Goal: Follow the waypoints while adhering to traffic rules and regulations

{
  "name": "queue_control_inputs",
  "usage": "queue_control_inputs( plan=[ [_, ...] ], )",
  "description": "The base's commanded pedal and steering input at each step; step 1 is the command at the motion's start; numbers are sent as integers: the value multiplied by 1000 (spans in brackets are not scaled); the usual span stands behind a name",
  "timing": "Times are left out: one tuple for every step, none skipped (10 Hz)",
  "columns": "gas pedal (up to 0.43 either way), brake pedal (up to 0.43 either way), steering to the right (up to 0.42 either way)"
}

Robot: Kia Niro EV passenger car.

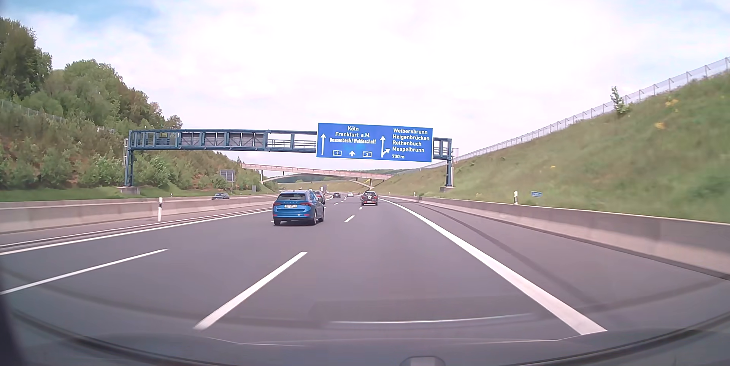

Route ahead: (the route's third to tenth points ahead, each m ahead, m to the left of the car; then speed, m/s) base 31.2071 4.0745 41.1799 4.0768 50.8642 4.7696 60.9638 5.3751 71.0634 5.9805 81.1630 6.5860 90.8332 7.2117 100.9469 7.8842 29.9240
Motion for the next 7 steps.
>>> queue_control_inputs(
  plan=[
    [118, 0, -4],
    [150, 0, -4],
    [150, 0, -4],
    [150, 0, -4],
    [150, 0, -4],
    [150, 0, -4],
    [150, 0, -4]
  ],
)
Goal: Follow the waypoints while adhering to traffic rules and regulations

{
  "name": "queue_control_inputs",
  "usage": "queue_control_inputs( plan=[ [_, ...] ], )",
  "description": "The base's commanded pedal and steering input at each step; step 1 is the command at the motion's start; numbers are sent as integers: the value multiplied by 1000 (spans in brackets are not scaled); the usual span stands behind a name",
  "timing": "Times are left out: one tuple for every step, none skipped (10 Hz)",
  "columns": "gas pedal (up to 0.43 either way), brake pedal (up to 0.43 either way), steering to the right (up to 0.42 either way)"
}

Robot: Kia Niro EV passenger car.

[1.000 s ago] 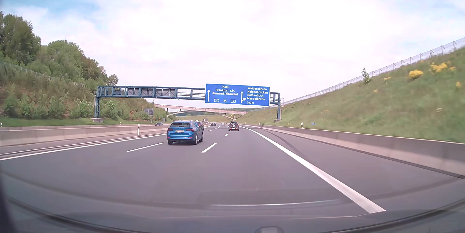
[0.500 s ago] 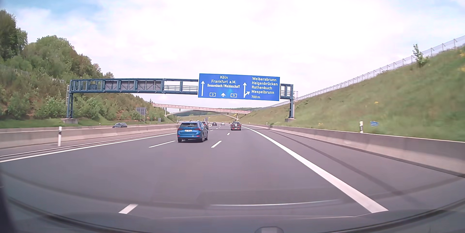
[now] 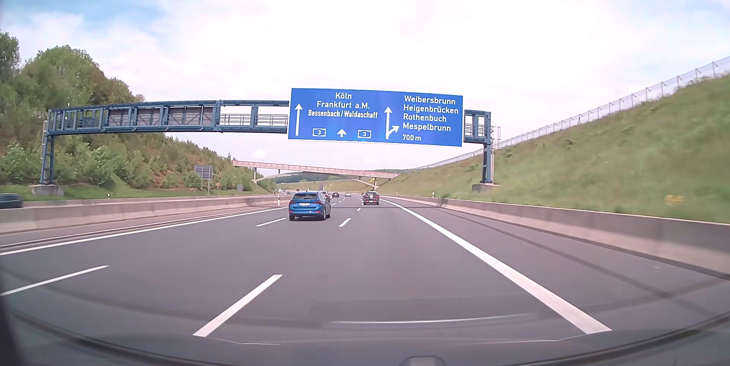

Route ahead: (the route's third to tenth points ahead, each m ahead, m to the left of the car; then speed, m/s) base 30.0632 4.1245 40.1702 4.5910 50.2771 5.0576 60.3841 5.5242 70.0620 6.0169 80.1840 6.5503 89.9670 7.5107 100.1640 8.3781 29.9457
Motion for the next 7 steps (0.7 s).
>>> queue_control_inputs(
  plan=[
    [150, 0, -4],
    [150, 0, -4],
    [150, 0, -4],
    [150, 0, -4],
    [150, 0, -4],
    [150, 0, -4],
    [150, 0, -4]
  ],
)
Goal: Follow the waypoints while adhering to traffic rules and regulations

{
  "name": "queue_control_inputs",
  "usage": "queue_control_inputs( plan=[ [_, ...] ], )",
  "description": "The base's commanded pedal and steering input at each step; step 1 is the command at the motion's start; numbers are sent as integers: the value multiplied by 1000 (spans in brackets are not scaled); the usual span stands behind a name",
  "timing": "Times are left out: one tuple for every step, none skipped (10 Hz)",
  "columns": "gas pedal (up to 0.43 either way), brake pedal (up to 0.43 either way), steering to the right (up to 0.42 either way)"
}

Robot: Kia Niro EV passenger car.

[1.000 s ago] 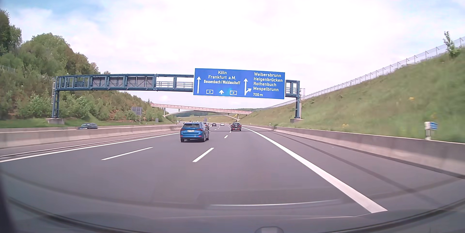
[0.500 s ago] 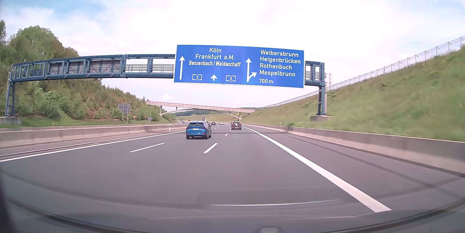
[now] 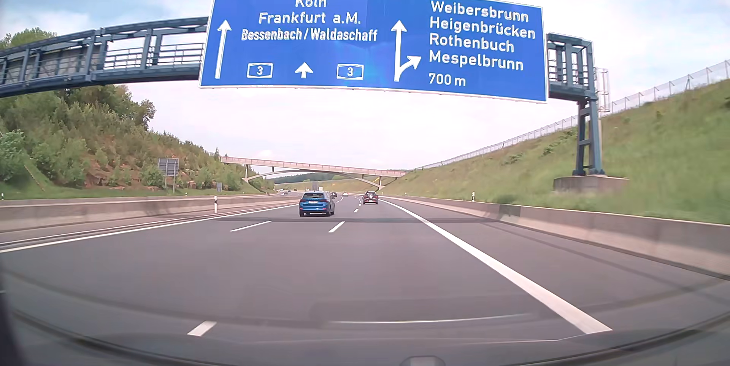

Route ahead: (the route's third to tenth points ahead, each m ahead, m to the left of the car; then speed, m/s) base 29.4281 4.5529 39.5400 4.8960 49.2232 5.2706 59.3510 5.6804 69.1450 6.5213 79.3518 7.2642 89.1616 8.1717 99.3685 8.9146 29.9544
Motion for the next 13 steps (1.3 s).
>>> queue_control_inputs(
  plan=[
    [150, 0, -4],
    [150, 0, -4],
    [150, 0, -4],
    [150, 0, -5],
    [150, 0, -5],
    [150, 0, -6],
    [150, 0, -6],
    [150, 0, -6],
    [150, 0, -6],
    [150, 0, -6],
    [150, 0, -7],
    [150, 0, -7],
    [150, 0, -7]
  ],
)
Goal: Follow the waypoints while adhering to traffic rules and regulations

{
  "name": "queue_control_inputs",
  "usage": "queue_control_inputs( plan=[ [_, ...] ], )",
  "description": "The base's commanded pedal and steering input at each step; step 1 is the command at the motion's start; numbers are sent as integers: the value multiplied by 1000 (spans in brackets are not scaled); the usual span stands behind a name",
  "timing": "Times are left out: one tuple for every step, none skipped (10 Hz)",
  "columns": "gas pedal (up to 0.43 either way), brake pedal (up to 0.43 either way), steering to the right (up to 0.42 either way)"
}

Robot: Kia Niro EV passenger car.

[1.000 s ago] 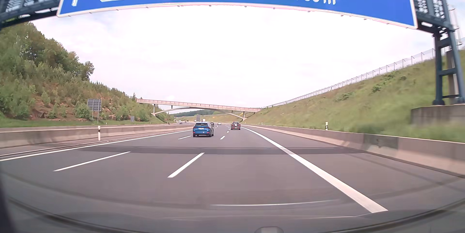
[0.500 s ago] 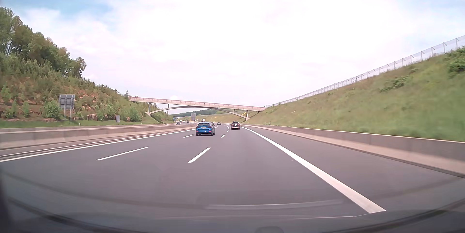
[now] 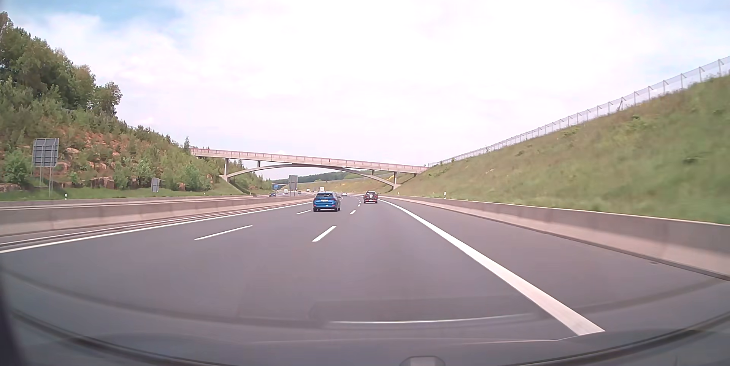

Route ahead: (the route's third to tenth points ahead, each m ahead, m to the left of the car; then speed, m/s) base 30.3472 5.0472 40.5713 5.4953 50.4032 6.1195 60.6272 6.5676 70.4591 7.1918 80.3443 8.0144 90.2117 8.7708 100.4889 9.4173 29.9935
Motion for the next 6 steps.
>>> queue_control_inputs(
  plan=[
    [150, 0, -7],
    [150, 0, -7],
    [150, 0, -7],
    [157, 0, -7],
    [157, 0, -7],
    [157, 0, -7]
  ],
)
